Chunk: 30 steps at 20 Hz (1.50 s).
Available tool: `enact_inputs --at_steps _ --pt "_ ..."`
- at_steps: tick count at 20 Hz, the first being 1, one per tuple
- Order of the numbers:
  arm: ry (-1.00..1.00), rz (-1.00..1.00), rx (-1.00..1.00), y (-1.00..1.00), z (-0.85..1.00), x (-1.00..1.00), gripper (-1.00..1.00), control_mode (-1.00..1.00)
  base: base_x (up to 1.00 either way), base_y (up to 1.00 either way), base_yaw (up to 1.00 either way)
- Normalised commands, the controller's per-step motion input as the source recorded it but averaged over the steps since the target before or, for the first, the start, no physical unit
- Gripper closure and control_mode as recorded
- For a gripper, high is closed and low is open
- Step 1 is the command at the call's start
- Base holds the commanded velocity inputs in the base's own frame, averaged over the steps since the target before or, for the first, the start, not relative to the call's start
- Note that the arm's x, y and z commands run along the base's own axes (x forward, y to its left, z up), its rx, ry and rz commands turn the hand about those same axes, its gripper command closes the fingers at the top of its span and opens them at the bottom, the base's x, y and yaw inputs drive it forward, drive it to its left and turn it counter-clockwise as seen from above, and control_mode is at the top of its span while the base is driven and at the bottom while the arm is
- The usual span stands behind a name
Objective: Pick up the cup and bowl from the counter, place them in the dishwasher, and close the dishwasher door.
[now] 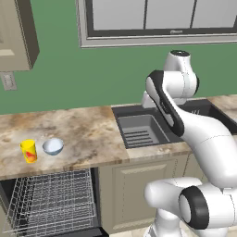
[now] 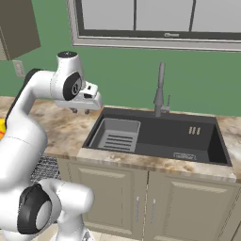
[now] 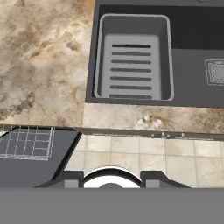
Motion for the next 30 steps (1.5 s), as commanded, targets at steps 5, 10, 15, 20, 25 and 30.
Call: enact_inputs --at_steps 5,10,15,20,25,30 --pt "0.00 0.00 0.00 0.07 -0.09 0.00 -1.00 -1.00 0.00 0.00 0.00" --pt "0.00 0.00 0.10 0.17 -0.19 0.04 -1.00 -1.00 0.00 0.00 0.00" --pt "0.00 0.00 0.03 0.27 -0.24 0.14 -1.00 -1.00 0.00 0.00 0.00" --pt "0.00 0.00 0.00 0.34 -0.23 0.21 -1.00 -1.00 0.00 0.00 0.00" --pt "-0.01 0.00 0.01 0.38 -0.20 0.19 -1.00 -1.00 0.00 0.00 0.00" --pt "0.00 0.00 0.00 0.46 -0.13 0.02 -1.00 -1.00 0.00 0.00 0.00"
